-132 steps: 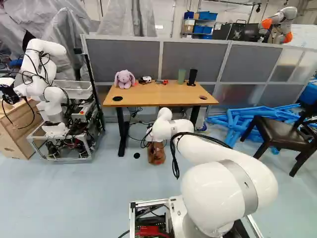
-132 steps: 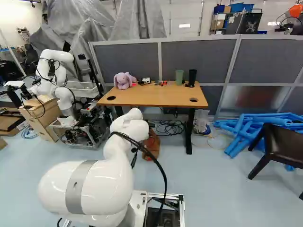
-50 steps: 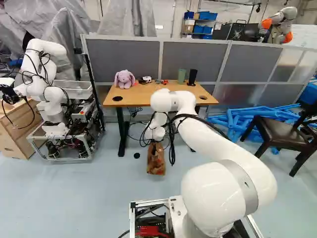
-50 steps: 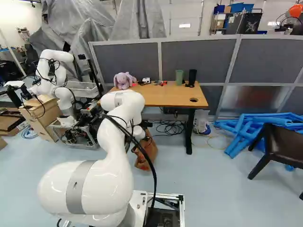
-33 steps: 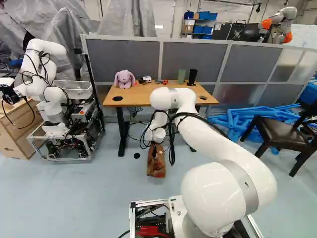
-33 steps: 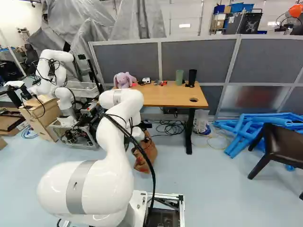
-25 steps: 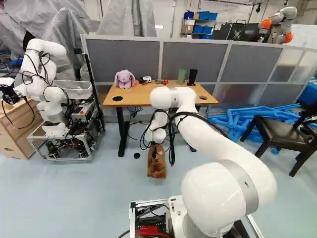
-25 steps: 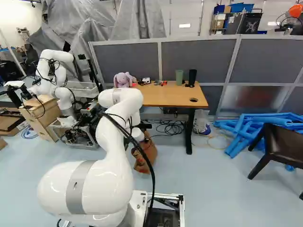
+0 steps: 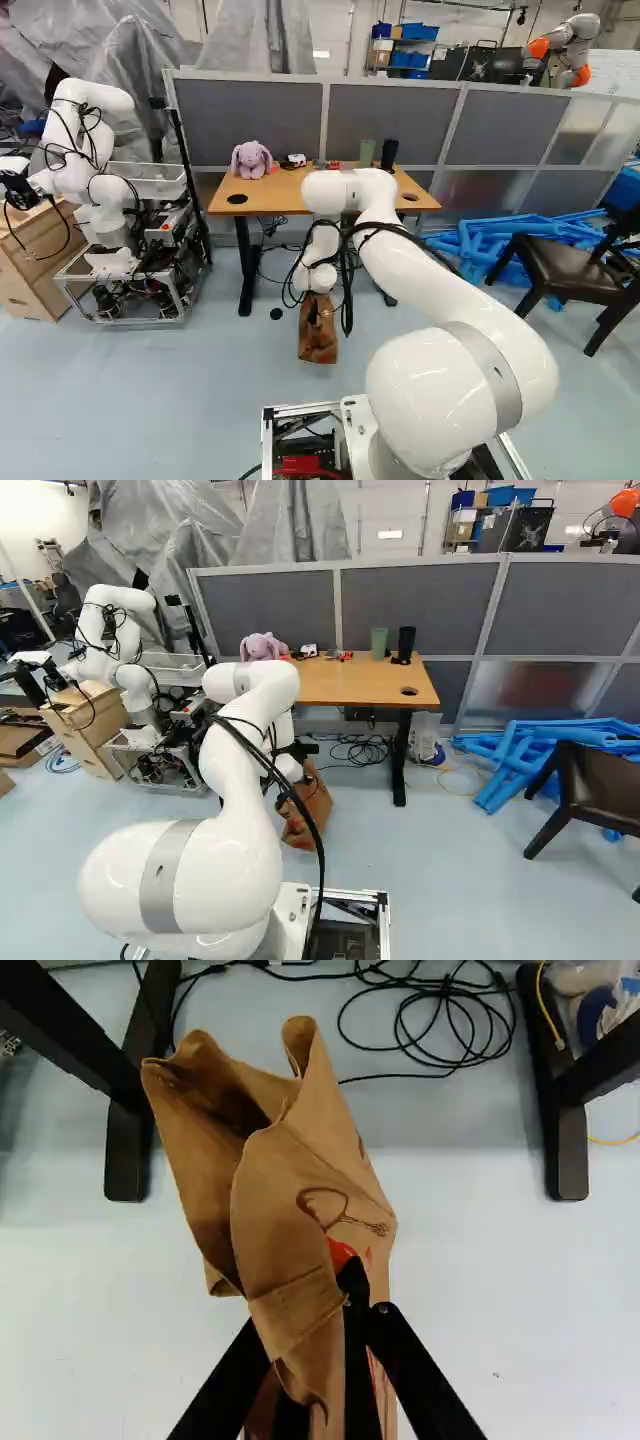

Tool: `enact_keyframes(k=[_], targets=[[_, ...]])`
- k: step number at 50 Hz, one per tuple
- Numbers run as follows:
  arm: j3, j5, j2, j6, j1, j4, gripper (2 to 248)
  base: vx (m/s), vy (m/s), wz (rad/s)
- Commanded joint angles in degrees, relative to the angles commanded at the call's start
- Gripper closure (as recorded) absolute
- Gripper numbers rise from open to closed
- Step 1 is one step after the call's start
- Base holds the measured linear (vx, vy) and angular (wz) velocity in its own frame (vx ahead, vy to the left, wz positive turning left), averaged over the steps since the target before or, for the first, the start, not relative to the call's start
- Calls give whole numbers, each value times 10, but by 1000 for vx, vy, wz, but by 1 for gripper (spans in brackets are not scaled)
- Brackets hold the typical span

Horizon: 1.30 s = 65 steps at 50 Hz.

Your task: Pick up the bag on the ground and place it on the table

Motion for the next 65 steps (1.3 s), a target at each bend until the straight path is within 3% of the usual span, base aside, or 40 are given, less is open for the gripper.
enact_keyframes(k=[19, 65], targets=[[11, 26, 8, 0, 1, 0, 225, 0, 0, 0], [88, 26, 100, 0, 1, 0, 225, 0, 0, 0]])
